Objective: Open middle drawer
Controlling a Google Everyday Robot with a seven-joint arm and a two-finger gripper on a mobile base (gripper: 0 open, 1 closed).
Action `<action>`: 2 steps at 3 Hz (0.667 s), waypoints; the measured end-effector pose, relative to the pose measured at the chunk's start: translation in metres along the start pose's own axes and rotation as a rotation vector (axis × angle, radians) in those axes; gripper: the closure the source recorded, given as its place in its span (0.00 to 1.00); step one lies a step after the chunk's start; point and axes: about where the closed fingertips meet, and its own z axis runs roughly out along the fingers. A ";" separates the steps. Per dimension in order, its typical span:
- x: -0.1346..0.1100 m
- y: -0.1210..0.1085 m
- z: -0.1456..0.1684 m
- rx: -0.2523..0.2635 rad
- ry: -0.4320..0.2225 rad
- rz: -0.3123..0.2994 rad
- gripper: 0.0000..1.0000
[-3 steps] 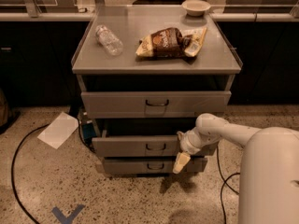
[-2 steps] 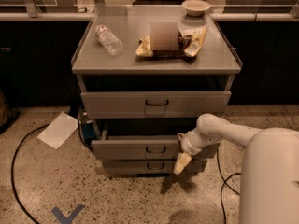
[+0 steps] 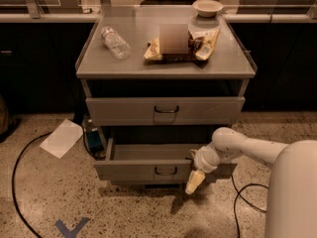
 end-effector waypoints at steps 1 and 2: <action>0.007 0.023 -0.003 -0.031 0.006 0.020 0.00; 0.026 0.080 -0.026 -0.073 0.024 0.101 0.00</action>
Offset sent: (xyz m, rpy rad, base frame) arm -0.0921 -0.0321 0.0167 -0.0147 0.1176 -0.0771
